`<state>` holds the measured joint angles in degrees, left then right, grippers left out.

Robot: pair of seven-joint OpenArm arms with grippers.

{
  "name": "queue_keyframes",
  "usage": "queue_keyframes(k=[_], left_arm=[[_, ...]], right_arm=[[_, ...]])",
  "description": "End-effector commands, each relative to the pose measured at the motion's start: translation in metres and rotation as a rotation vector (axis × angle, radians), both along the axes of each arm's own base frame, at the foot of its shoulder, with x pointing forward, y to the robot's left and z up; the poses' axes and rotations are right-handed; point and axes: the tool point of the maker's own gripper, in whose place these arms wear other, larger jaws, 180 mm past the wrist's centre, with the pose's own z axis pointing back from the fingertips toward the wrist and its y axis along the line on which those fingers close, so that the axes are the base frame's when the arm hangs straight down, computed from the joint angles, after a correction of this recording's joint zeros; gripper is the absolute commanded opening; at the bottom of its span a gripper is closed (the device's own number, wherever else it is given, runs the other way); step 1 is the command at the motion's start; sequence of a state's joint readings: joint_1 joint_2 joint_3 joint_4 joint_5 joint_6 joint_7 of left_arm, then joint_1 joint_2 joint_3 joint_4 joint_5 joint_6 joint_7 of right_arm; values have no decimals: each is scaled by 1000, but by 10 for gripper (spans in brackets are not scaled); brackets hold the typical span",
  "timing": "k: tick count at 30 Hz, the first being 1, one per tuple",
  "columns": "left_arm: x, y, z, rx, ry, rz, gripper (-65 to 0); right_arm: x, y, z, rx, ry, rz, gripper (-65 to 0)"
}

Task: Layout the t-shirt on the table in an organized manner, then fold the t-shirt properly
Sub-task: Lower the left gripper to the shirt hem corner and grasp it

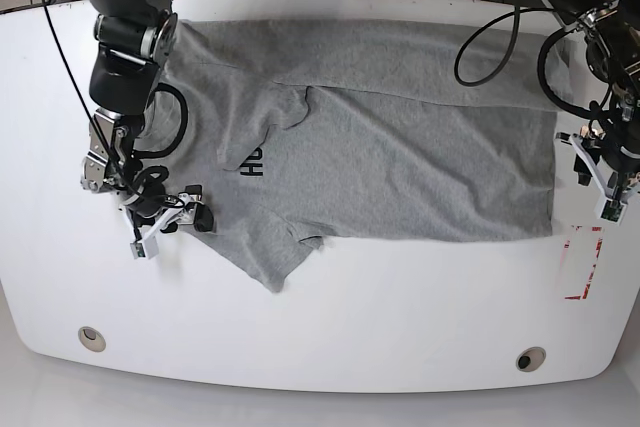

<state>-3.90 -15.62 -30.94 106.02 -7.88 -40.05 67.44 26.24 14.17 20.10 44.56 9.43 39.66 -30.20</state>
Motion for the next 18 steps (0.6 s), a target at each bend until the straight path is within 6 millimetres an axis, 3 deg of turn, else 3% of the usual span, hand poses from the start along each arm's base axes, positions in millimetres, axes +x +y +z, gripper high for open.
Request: queue_keyframes(k=[1,3,5,9,15,18], left_arm=[[19,0,8,-10,-50,-19,-389],[24,3,3,-26,-43,-11,-389],[30,10,-5,-46,-30,12,-389],[45,17,-11,-74,-24,34,-389],[69,20,-24,-156,-8,51,-383],[76,28,-27,-183,-2,61,-321]], right_arm=[[1,2,2,-7,6,18,-263],[1,3,2,-5,6,17,-335],[0,3,1,-6,7,19,-445],[-1,3,-1,-9,12,20,-583],[-2,2,-1,-13,15,20,-602],[-2,2,-1,-13,15,20,-602]])
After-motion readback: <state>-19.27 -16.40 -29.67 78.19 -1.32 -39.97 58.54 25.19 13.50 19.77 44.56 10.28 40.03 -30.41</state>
